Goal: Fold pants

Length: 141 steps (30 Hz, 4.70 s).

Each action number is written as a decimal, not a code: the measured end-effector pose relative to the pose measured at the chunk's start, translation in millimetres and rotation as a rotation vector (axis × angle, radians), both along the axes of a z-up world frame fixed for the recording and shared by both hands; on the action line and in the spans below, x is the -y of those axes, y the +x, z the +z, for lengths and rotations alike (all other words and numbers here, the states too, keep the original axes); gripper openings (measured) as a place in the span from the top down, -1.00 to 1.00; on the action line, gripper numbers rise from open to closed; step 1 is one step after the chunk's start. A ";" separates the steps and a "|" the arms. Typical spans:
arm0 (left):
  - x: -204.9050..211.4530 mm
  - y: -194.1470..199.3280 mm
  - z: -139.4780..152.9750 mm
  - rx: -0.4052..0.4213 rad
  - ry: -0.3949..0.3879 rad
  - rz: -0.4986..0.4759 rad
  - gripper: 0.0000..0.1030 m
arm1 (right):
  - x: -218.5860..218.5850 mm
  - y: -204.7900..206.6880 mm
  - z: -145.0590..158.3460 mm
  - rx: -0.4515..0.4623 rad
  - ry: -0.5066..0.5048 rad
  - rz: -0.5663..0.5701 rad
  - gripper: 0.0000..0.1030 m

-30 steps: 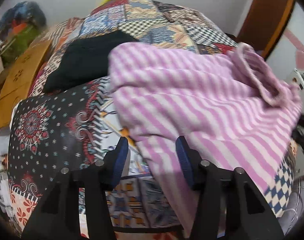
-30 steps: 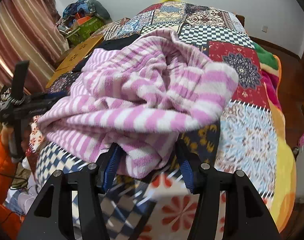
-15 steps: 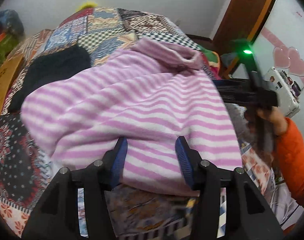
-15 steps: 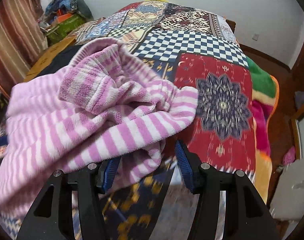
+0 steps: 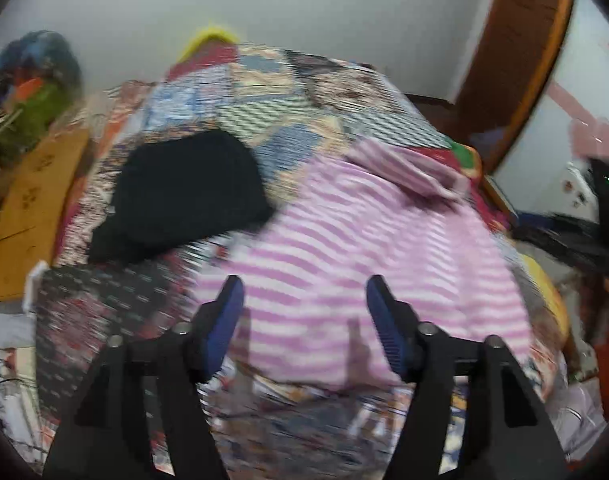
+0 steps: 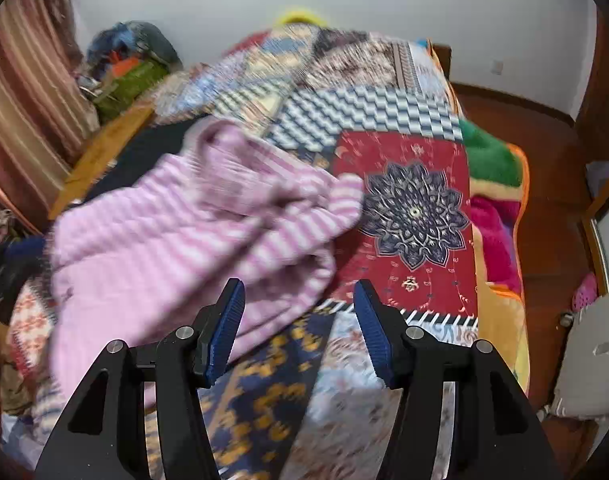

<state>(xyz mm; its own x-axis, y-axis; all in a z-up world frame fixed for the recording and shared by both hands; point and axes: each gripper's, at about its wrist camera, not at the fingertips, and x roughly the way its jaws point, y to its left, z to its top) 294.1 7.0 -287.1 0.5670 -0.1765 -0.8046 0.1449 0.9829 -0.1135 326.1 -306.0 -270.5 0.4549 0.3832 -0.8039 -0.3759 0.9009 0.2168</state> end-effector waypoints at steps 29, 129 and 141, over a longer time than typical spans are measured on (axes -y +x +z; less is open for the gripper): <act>26.1 -29.7 -56.6 -0.157 -0.111 -0.105 0.25 | -44.3 -57.6 -22.1 -0.035 -0.028 0.148 -0.35; 25.5 -2.8 -1.0 -0.056 -0.072 -0.094 0.11 | -2.4 -23.3 12.2 -0.017 0.024 0.026 0.34; 34.5 -14.8 -46.4 -0.154 -0.108 -0.069 0.10 | 3.7 -35.9 -17.6 -0.124 0.071 -0.017 0.11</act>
<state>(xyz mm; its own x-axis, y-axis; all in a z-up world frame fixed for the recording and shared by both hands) 279.2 -27.5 -333.5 0.4225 -0.3007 -0.8550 0.1839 0.9522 -0.2440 290.3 -309.7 -288.0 0.3611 0.4344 -0.8251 -0.3269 0.8877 0.3243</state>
